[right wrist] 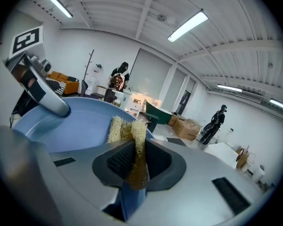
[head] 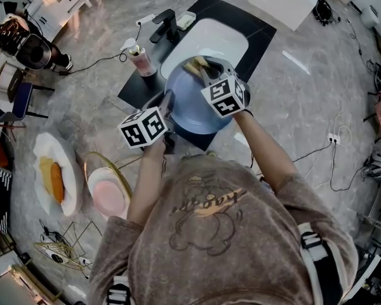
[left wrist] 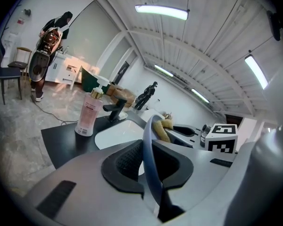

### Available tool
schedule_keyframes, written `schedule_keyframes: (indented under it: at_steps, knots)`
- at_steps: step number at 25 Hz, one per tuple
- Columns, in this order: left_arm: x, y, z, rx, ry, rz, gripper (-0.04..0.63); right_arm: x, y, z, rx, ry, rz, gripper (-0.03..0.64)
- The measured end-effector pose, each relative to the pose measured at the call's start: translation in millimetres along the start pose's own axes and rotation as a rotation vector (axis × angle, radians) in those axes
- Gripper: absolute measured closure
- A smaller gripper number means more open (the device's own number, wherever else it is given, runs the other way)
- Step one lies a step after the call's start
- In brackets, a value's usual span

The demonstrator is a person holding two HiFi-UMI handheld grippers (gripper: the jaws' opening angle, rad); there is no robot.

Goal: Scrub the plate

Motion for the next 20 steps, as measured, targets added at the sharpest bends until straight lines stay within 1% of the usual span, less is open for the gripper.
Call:
schedule_keyframes:
  at_steps: [5, 11, 15, 20]
  knots:
    - [4.7, -1.9, -3.9, -0.006, 0.024, 0.018, 0.551, -7.7, -14.6, 2.3, 0.052, -0.026, -0.017, 0.565]
    - [3.8, 1.1, -2.9, -0.013, 0.047, 0.051, 0.548, -12.5, -31.9, 5.1, 0.117, -0.034, 0.0, 0.565]
    - [6.5, 3.2, -5.6, -0.031, 0.07, 0.052, 0.546, -10.3, -47.4, 5.0, 0.169, -0.009, 0.012, 0.566]
    - [8.9, 3.0, -5.8, -0.053, 0.1, 0.028, 0.546, -4.2, -63.5, 2.8, 0.197, 0.048, 0.046, 0.566]
Point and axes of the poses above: the fingertips, and each gripper's own axes: z forward along the fingers, x to its left, y out of its top, the point moved 8 cm from there along -z, backward along the fingers, and after that the axes turned 12 degrees about x, right-handed, at the moved point
